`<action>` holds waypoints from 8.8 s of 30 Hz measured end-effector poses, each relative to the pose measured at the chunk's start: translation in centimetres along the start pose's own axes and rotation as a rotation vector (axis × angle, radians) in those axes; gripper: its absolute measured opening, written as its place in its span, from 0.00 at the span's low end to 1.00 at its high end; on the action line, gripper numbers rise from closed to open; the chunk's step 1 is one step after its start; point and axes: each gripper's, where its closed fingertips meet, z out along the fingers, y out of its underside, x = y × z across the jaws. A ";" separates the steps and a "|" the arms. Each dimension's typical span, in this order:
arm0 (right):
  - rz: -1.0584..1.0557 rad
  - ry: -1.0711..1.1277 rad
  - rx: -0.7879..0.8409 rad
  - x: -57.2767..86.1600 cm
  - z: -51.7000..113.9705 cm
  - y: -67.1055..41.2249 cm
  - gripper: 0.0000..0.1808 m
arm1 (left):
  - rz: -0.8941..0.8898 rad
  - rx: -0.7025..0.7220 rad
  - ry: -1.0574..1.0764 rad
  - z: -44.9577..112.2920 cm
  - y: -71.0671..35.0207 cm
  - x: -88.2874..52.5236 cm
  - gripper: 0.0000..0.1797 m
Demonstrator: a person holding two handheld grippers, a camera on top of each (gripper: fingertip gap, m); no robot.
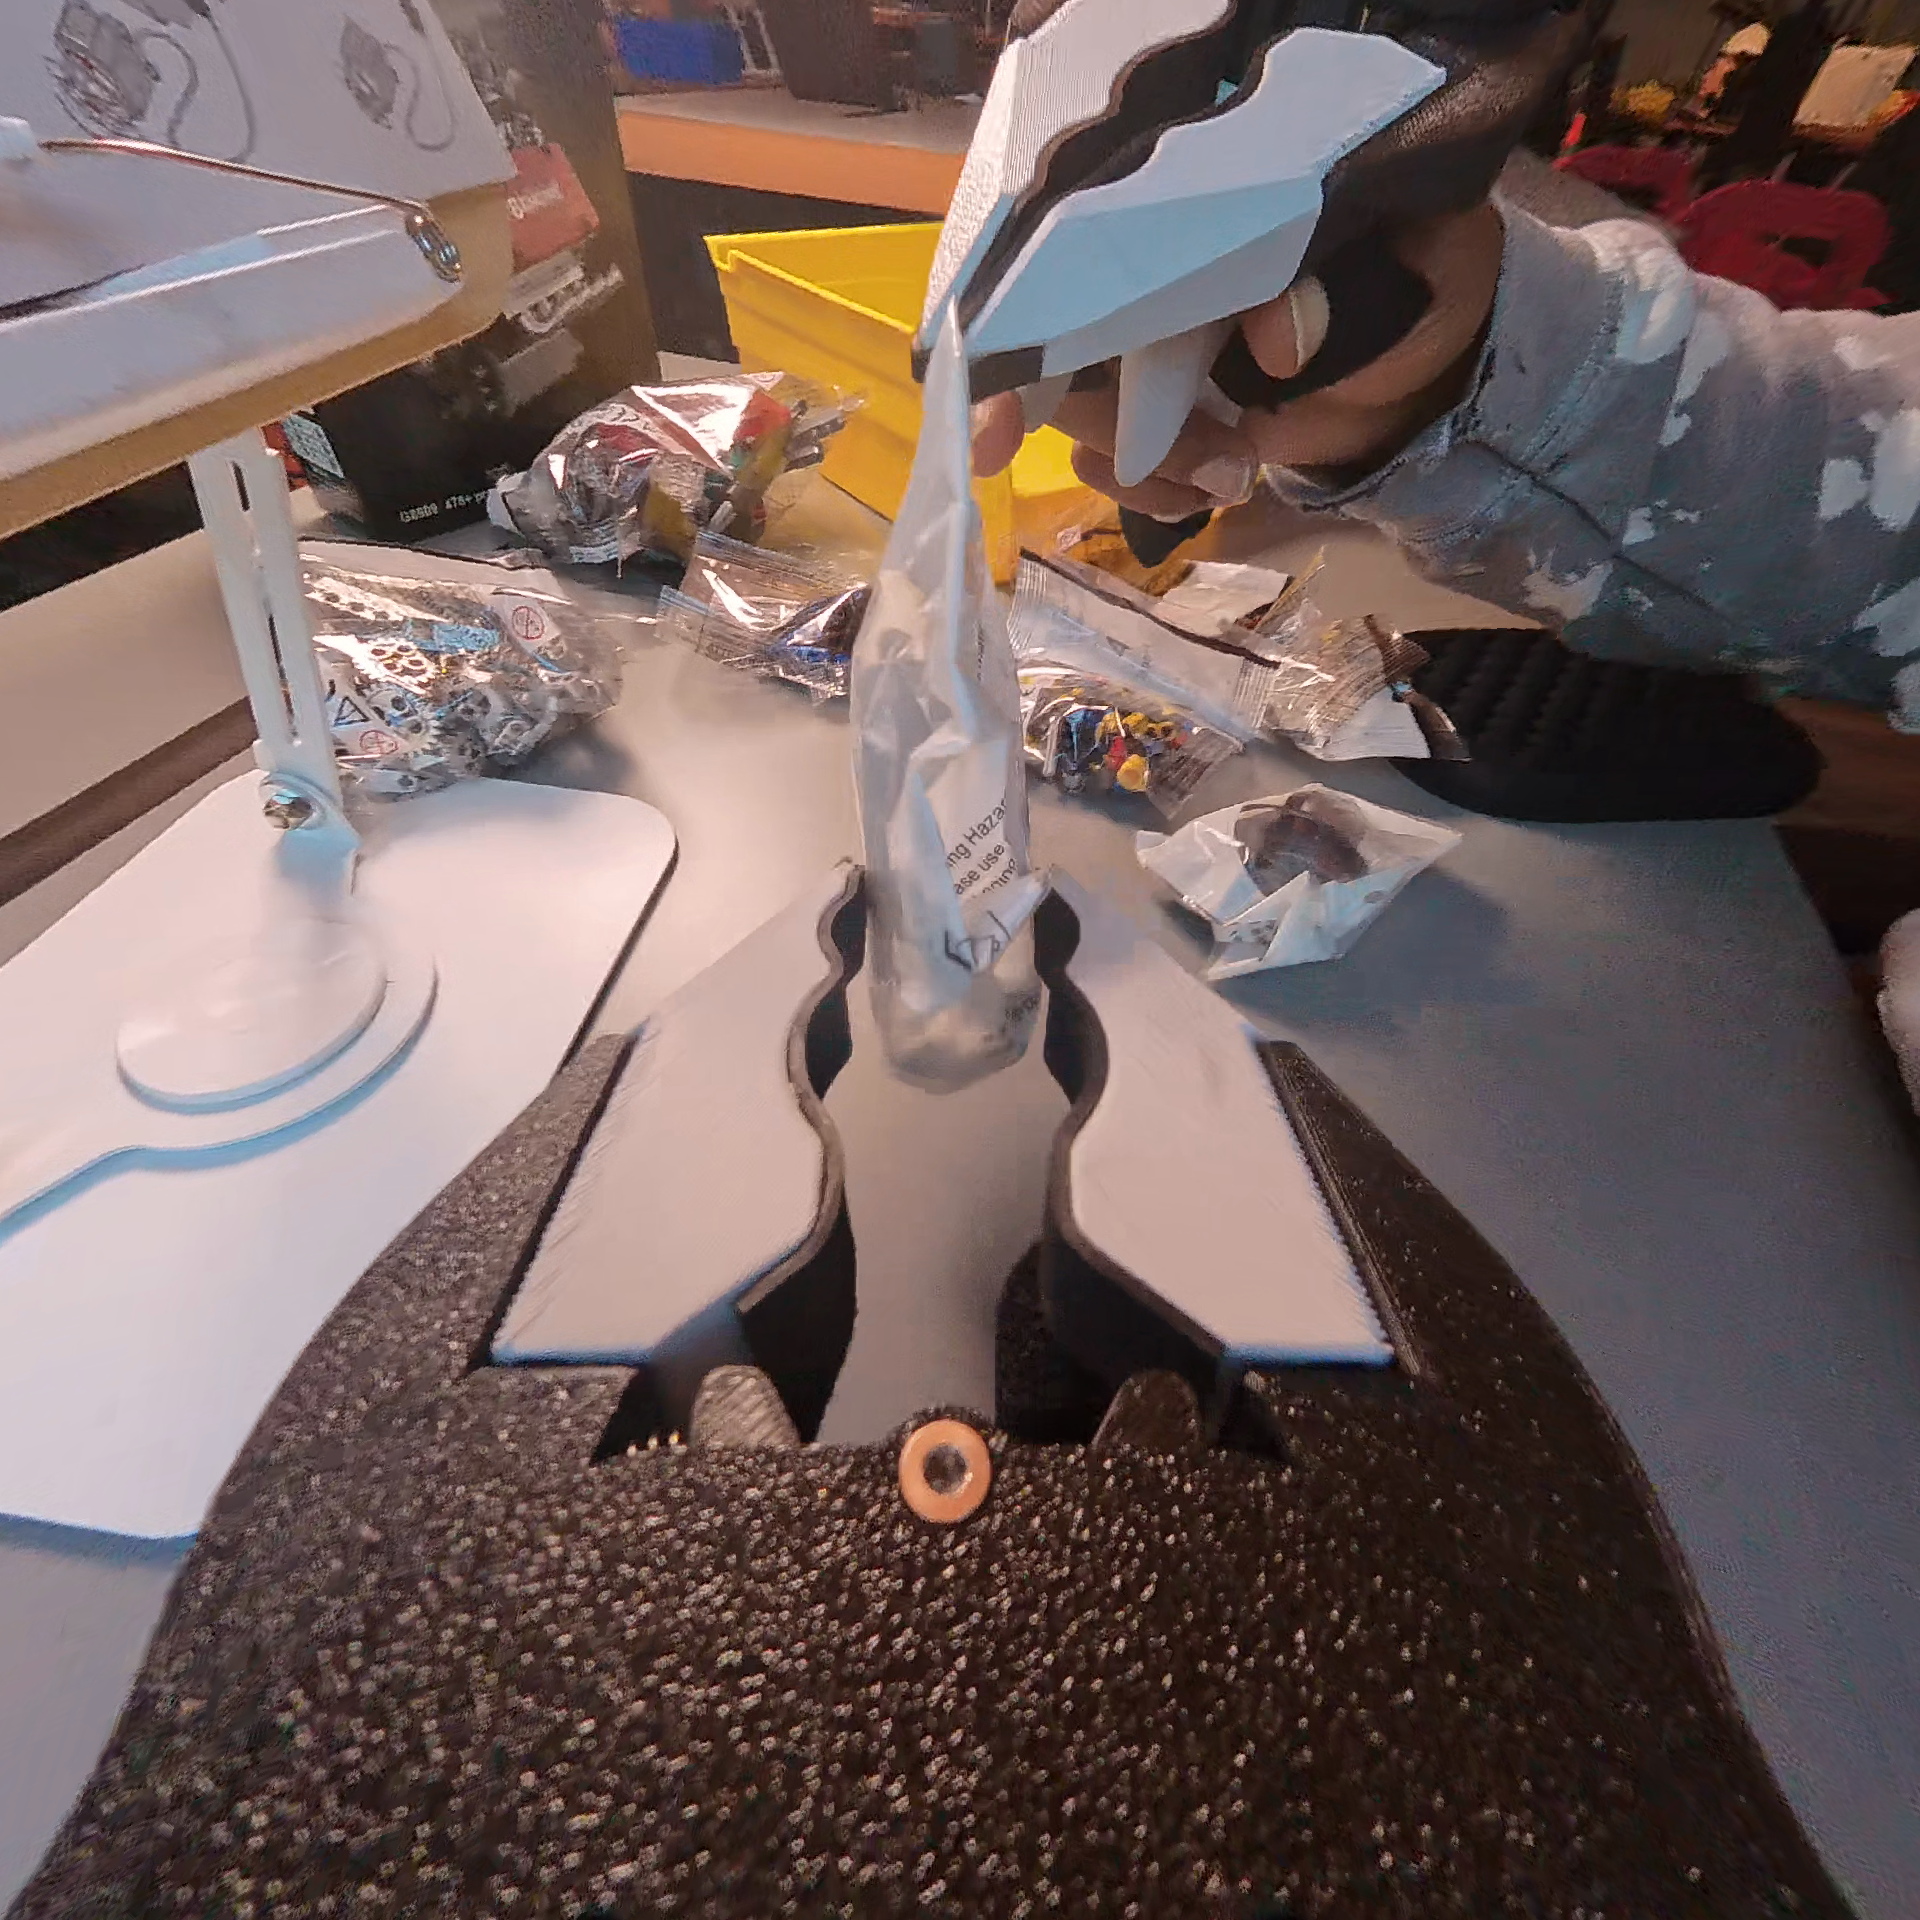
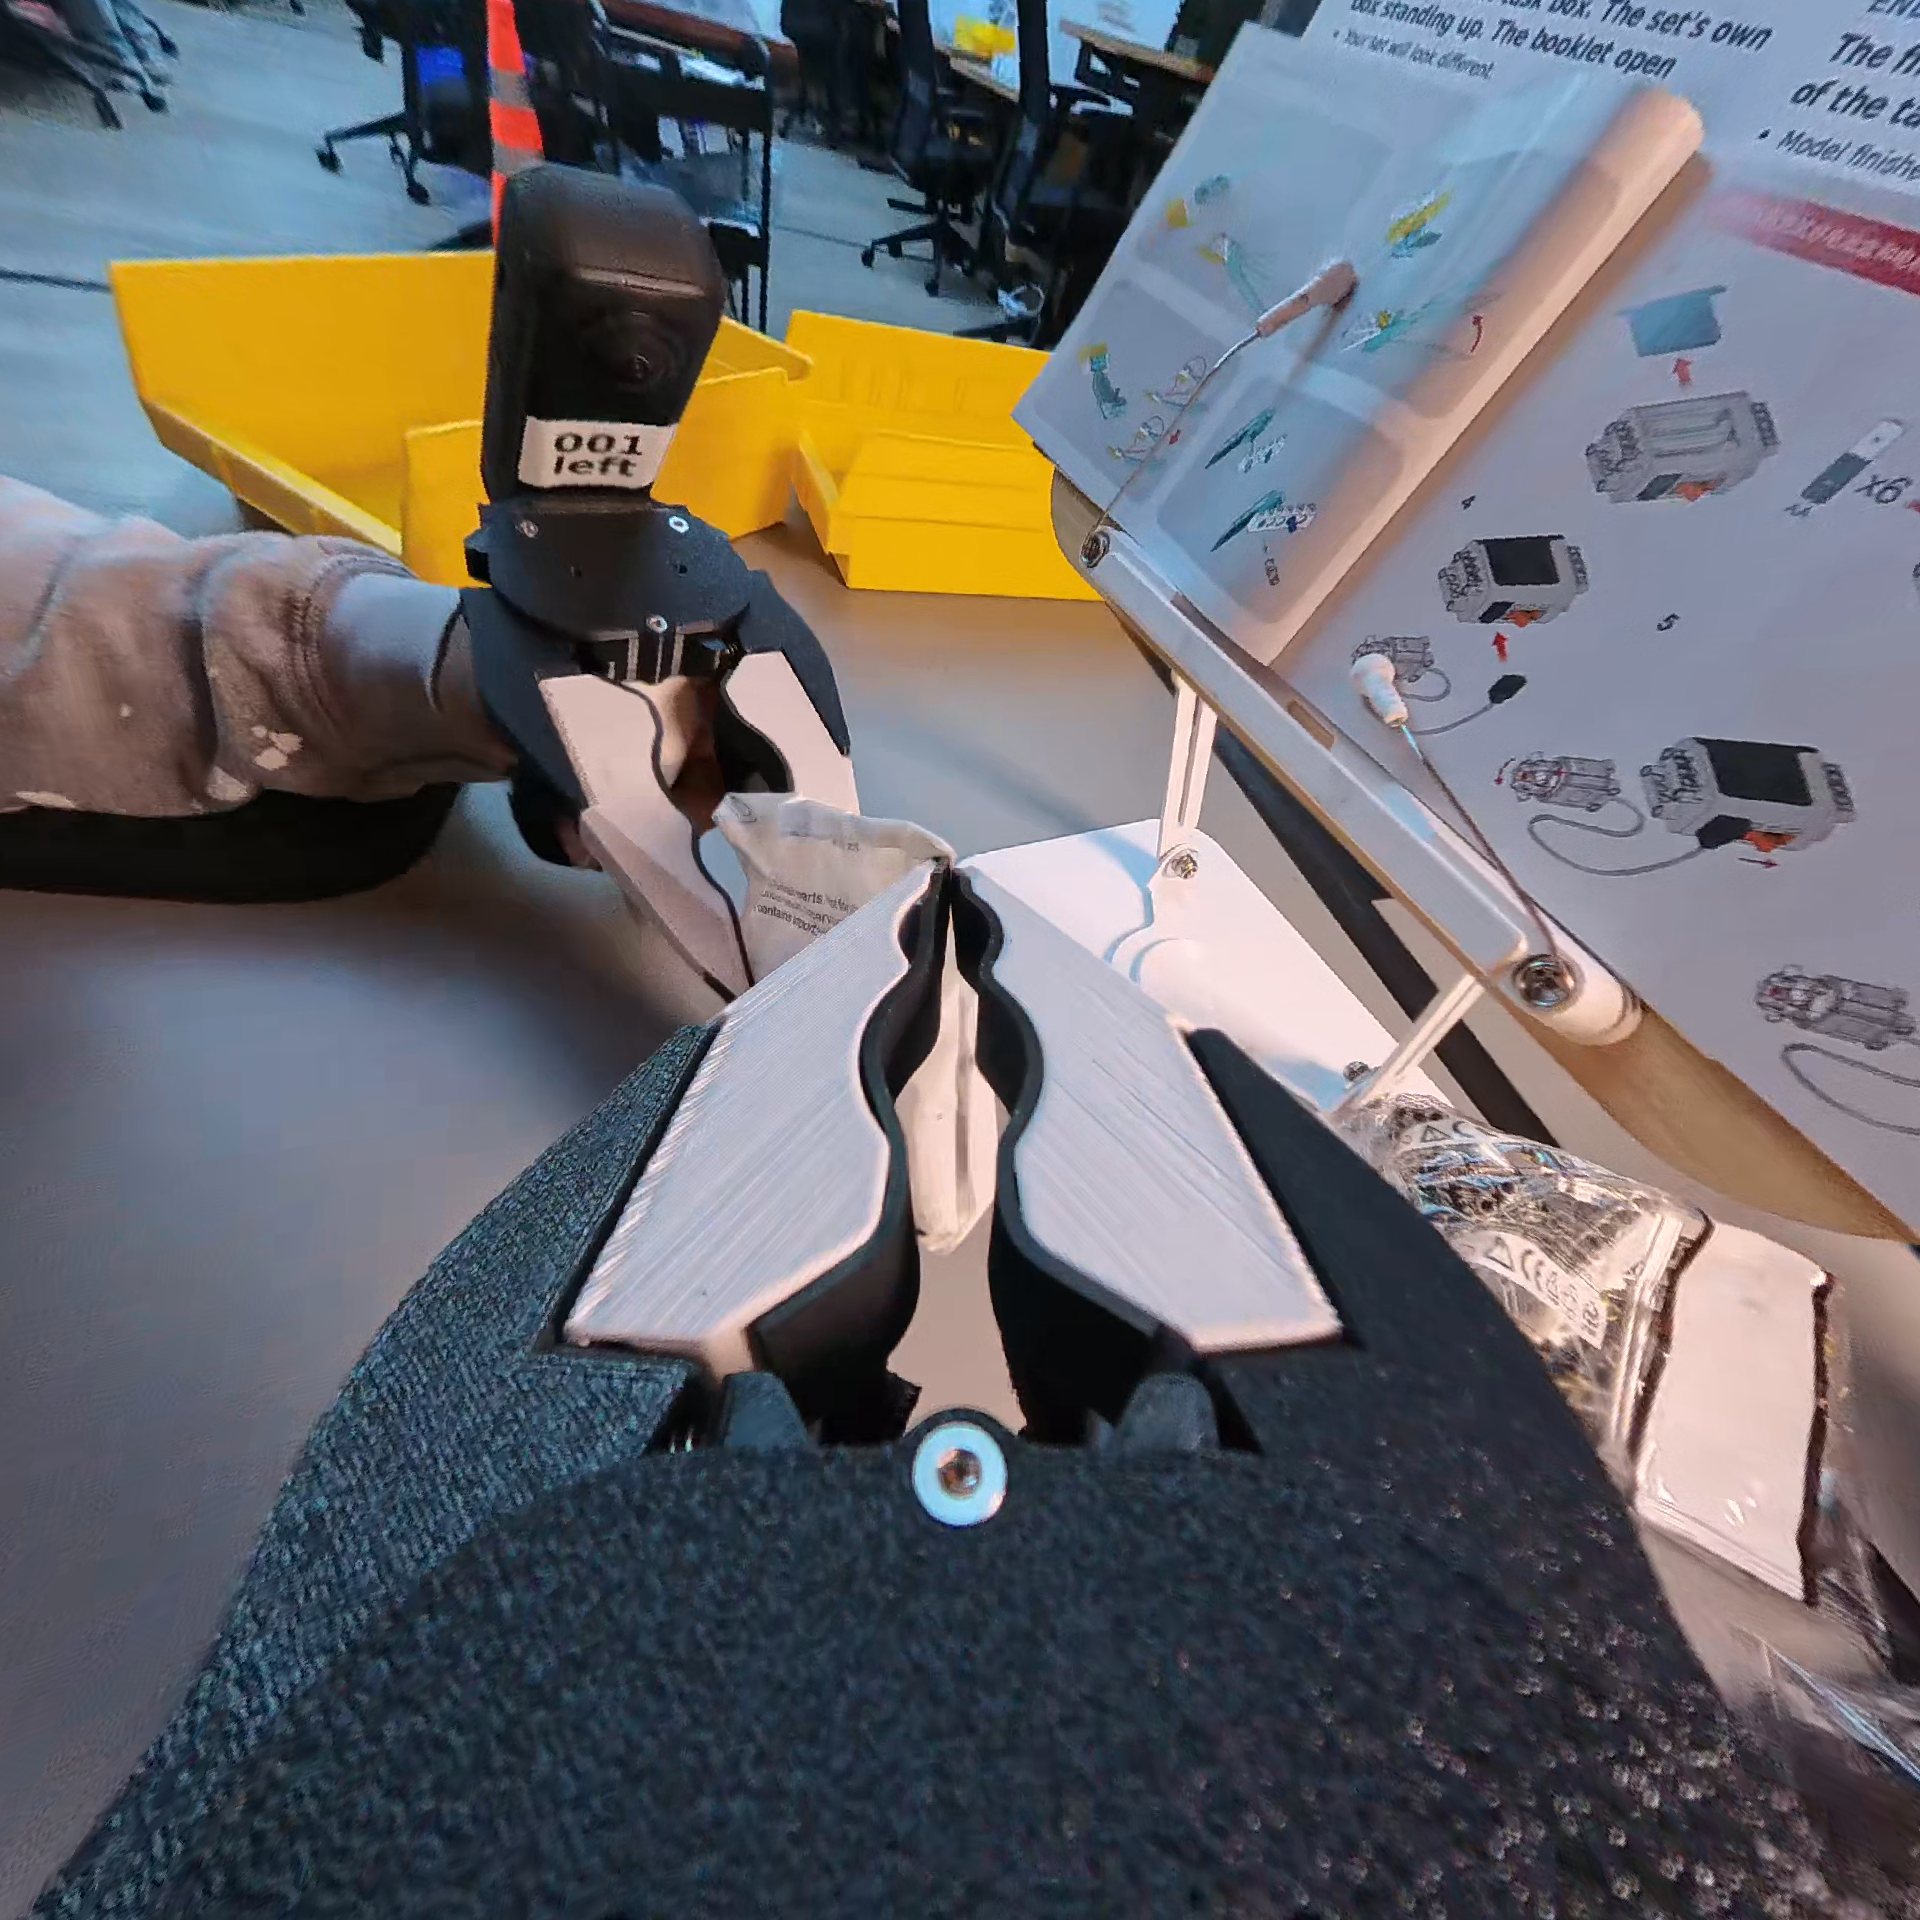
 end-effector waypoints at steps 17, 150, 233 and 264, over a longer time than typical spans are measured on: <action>0.115 -0.425 -0.319 -10.7 -1.8 10.3 0.30 | 0.544 -0.350 -0.013 -0.9 7.3 4.1 0.25; 0.151 -0.246 0.111 -7.8 -2.0 3.7 0.19 | 0.405 -0.061 -0.047 -1.1 0.6 5.4 0.13; -0.099 -0.334 -0.473 -10.9 1.6 12.4 0.00 | 0.004 -0.581 0.000 -1.0 7.3 6.7 0.25; 0.302 -0.381 -0.623 -10.7 4.8 11.5 0.12 | -0.169 -0.481 -0.116 -3.9 8.0 4.8 0.24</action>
